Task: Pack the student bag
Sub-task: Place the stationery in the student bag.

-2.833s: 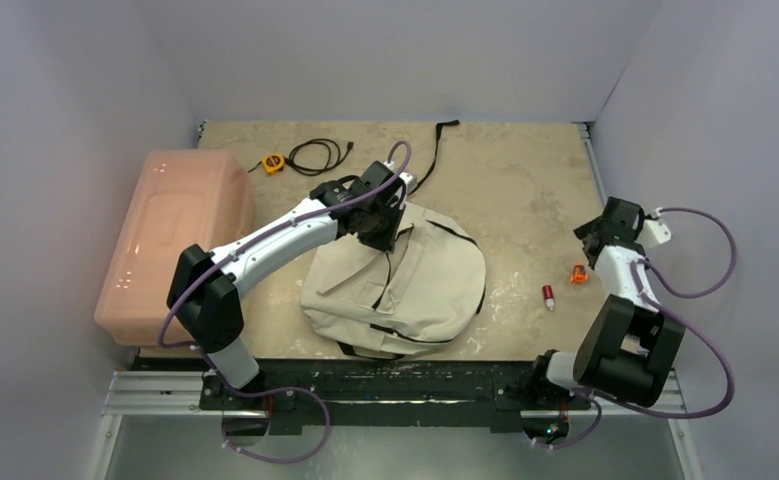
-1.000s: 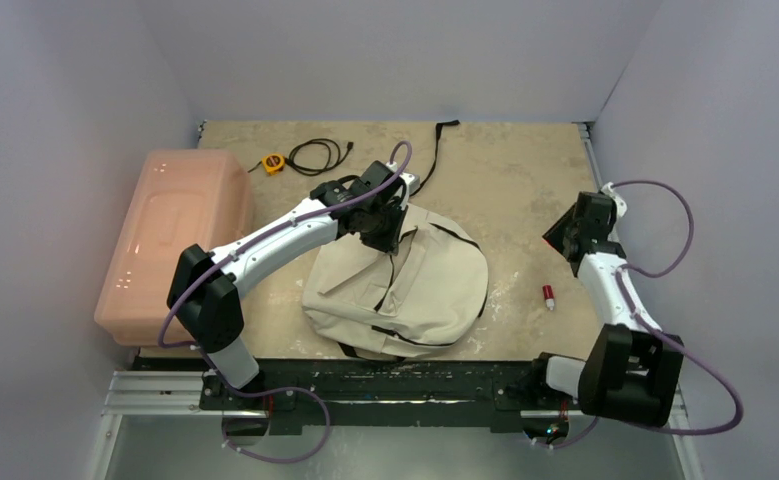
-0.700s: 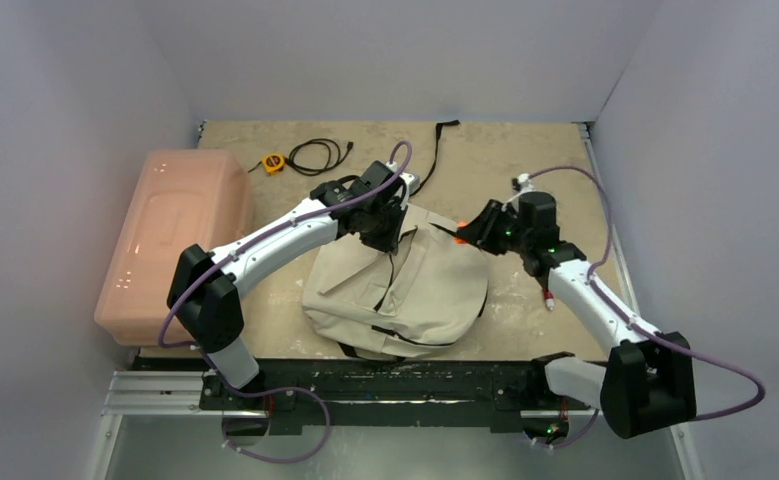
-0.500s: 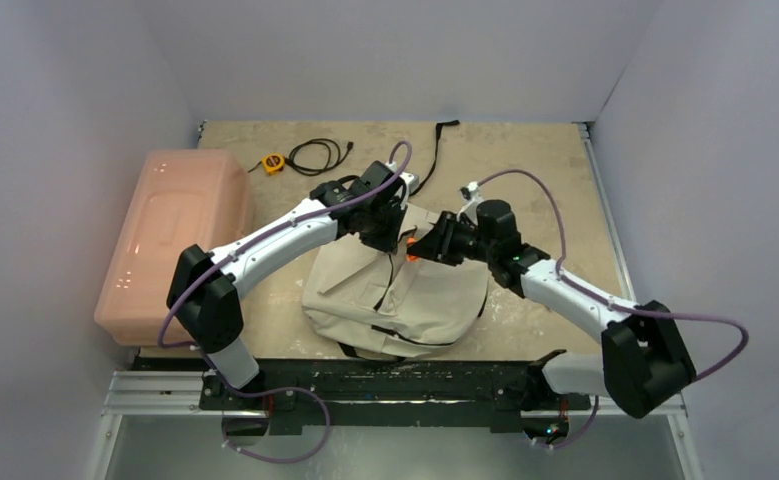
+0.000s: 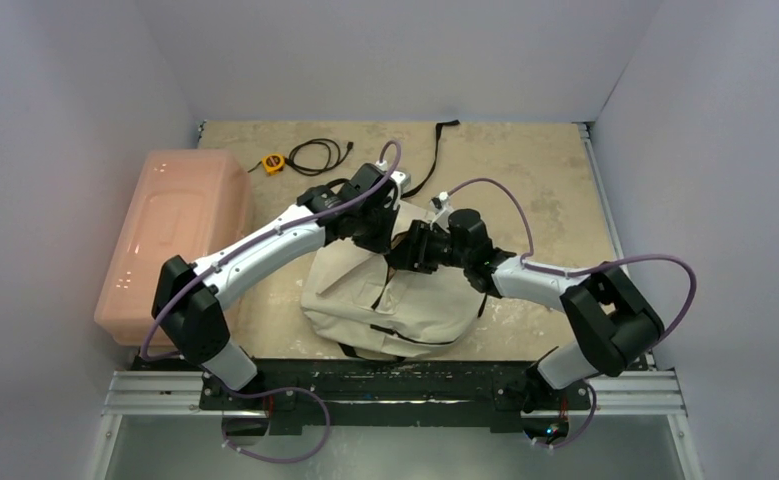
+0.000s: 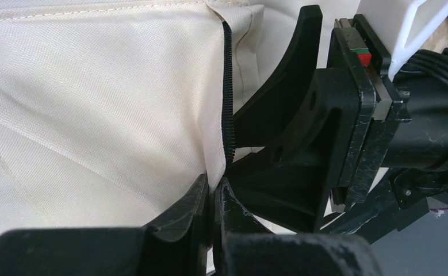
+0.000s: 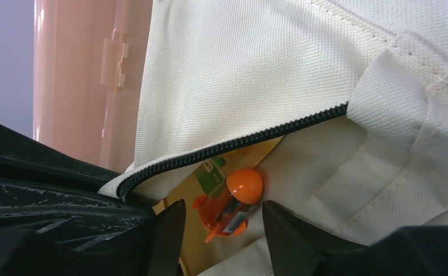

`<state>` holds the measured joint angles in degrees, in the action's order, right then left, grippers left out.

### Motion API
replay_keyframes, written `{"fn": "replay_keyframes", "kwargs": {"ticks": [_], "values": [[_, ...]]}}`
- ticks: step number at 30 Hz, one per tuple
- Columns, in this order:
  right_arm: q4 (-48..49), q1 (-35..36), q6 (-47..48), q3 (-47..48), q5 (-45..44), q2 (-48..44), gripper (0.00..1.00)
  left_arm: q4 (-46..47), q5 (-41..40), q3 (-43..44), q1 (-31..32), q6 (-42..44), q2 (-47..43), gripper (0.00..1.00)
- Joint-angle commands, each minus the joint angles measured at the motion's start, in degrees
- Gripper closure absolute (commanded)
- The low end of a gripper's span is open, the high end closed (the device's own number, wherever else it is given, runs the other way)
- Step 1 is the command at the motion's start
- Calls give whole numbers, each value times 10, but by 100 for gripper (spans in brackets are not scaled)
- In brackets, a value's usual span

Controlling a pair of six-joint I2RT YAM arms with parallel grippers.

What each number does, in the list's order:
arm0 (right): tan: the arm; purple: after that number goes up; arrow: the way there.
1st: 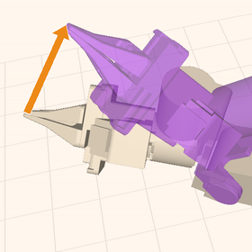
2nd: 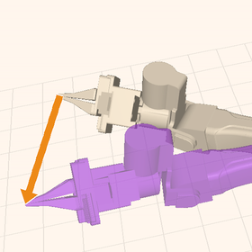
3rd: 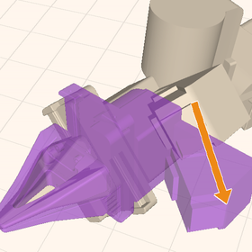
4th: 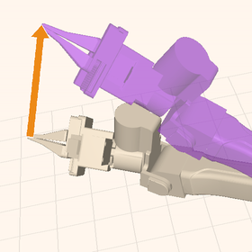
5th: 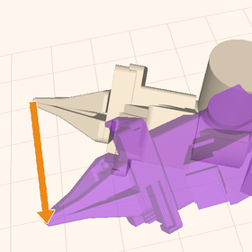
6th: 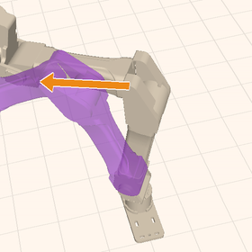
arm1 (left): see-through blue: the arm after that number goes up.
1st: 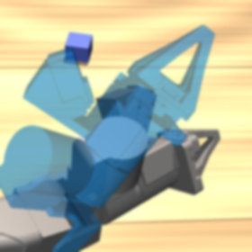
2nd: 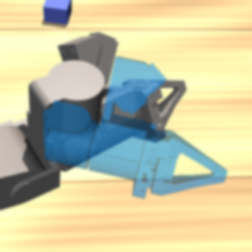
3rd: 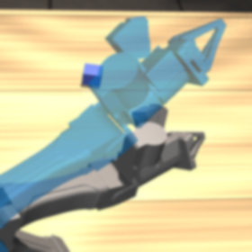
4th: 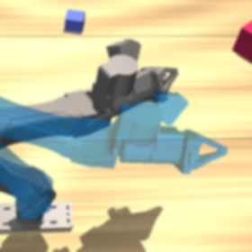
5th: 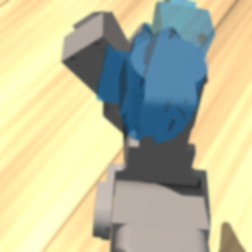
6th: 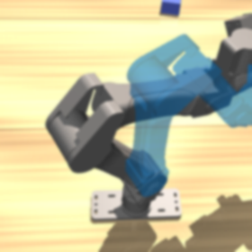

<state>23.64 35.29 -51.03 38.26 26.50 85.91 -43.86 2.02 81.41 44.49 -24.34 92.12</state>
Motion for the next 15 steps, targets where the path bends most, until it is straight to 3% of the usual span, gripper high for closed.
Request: {"fn": "replay_keyframes", "kwargs": {"ticks": [1, 4, 7, 12, 15], "values": [[-1, 13, 46, 21, -1, -4, 36, 35, 12, 6, 7, -13, -28, 100], [-48, 12, 71, 19, -21, -31, 28, 34, 11, 7, 7, -12, -27, 100], [-87, 3, 78, 22, -36, -58, 29, 33, 13, 8, 6, -11, -25, 100], [-122, 0, 77, 20, -57, -82, 50, 29, 20, 12, 6, -10, -18, 100], [-113, 1, 70, 18, -59, -77, 57, 29, 24, 13, 7, -10, -15, 100]]}}
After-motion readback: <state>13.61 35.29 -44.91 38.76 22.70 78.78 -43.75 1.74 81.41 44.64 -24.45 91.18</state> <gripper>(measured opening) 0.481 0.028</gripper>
